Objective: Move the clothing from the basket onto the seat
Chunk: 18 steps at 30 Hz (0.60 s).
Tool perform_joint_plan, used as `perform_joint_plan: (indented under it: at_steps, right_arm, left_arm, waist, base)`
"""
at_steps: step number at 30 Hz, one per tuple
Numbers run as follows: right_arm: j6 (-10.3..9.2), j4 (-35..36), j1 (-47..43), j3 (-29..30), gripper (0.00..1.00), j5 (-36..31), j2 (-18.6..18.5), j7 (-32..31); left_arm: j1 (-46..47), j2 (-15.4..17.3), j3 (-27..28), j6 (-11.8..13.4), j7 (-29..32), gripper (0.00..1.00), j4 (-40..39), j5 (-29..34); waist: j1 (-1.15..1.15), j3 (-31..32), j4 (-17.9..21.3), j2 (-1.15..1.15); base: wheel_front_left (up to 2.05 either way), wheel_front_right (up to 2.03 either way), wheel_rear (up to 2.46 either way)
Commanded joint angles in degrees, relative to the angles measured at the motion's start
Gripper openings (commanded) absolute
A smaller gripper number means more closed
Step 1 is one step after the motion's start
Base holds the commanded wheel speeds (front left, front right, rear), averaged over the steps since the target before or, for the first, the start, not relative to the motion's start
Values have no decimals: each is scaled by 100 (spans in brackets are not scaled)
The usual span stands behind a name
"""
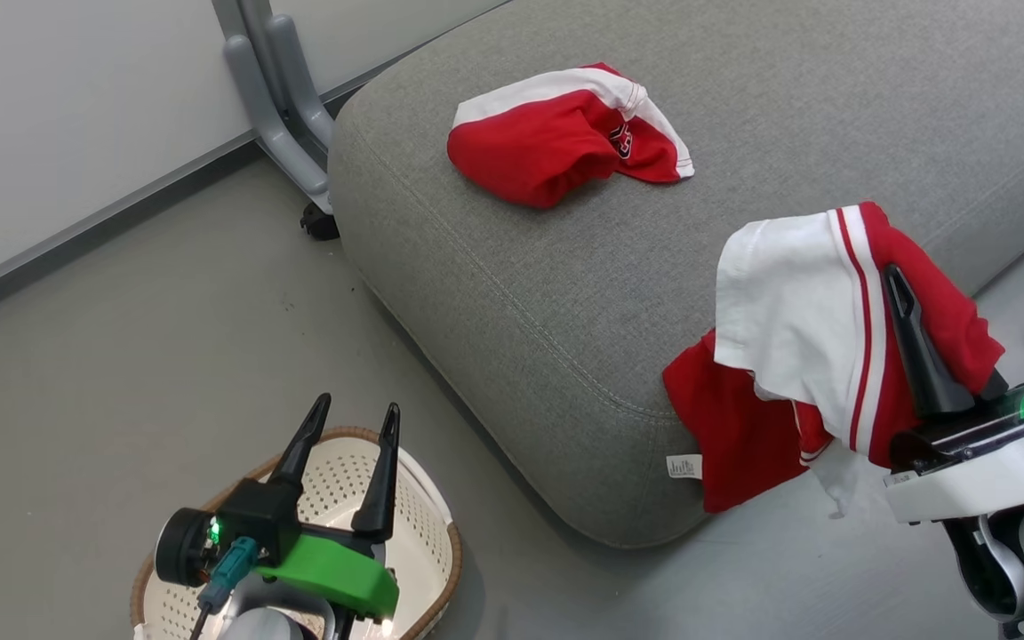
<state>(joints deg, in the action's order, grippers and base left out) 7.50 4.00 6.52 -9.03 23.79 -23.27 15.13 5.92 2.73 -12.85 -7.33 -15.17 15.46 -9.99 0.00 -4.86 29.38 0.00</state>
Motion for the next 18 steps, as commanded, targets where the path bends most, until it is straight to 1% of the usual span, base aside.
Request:
perform_joint_plan:
  at_steps: [1, 8, 11, 15, 18]
  right_arm:
    - [-2, 42, -57, 35, 0, -51, 26, 2]
    - [-2, 48, 104, 115, 0, -99, -16, 2]
    - [-2, -12, 256, 140, 0, -122, -79, 2]
    - [-2, -74, 683, 104, 0, -177, -208, 2]
    - [-2, -109, 1161, 76, 0, -142, -342, 1]
  left_arm:
    - [86, 30, 4, -19, 5, 100, 22, 12]
    - [32, 30, -50, -18, 5, 100, -22, -55]
    - [-87, 30, 35, -18, 5, 100, -115, -94]
    - [-258, 30, 152, -18, 5, 100, -322, -61]
    - [-279, 30, 207, -18, 5, 100, -513, 95]
  waist:
    - [0, -14, 9, 0]
    - [0, -41, 19, 0]
    - [0, -77, 34, 0]
    - [0, -192, 98, 0]
    - [0, -475, 134, 0]
  base:
    - [0, 0, 0]
    - [0, 0, 0]
    - [0, 0, 0]
    - [0, 0, 0]
    - [0, 0, 0]
